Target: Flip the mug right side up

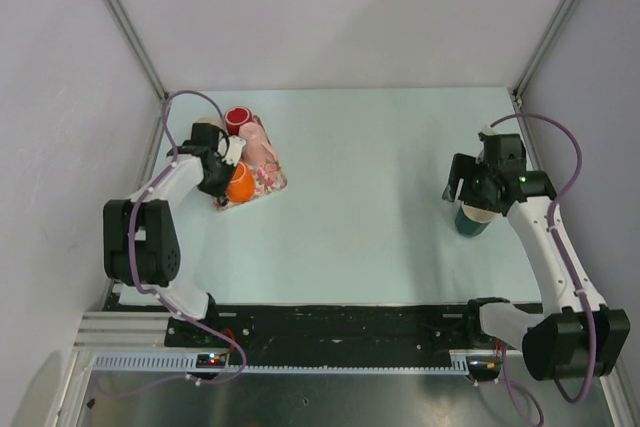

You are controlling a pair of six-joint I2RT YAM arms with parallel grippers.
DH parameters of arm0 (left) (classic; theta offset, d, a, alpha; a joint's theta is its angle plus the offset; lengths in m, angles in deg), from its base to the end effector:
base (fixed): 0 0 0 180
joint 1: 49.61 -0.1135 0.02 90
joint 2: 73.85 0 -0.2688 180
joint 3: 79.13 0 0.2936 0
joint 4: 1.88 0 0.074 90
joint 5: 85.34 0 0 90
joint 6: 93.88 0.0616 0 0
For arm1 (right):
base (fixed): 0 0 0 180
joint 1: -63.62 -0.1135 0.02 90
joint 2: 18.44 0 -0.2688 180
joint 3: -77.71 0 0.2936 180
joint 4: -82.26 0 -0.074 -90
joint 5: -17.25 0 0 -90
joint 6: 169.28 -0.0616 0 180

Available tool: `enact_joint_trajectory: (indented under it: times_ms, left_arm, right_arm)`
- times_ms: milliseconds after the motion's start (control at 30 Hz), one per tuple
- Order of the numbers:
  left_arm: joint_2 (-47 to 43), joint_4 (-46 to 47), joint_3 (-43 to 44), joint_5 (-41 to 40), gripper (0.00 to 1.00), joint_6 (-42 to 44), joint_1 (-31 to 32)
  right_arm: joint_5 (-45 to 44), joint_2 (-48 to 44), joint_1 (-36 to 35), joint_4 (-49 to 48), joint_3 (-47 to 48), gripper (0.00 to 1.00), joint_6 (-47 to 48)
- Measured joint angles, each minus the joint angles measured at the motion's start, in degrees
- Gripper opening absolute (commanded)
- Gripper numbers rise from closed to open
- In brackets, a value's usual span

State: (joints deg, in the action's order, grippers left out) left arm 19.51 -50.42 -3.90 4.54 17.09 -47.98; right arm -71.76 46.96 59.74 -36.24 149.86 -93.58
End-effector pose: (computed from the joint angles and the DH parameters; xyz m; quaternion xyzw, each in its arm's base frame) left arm 0.3683 -0.0104 0.1660 0.1917 0.9604 0.0350 0.1991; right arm 0.2772 0.0199 0.2817 0.0839 0.9493 0.0560 0.2977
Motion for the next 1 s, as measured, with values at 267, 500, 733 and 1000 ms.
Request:
enact_joint_trajectory:
  times_ms: [267,500,733,1000]
  left_arm:
    - [-10.2,-4.8,1.1,10.9,0.00,-4.2,-0.2]
    - [-16.8,-6.2,12.4,27.4,0.00,-12.9,2.2]
    - [-19.2,-5.9,20.7,42.2,0.00,-19.7,9.6]
    - [-19.2,-6.4,22.4,49.5,0.00,-23.2,14.8]
  right_arm:
    - [8.0,-6.9,-5.8,-4.2,1.2,0.99,-3.3]
    - [18.0,-4.5,-25.1,-28.2,1.2,0.99,-12.9]
    - [24.5,6.0,-31.1,-58.4,1.2,0.99,-26.6]
    - [27.3,11.4,-31.9,-77.1,1.2,0.81,-38.1]
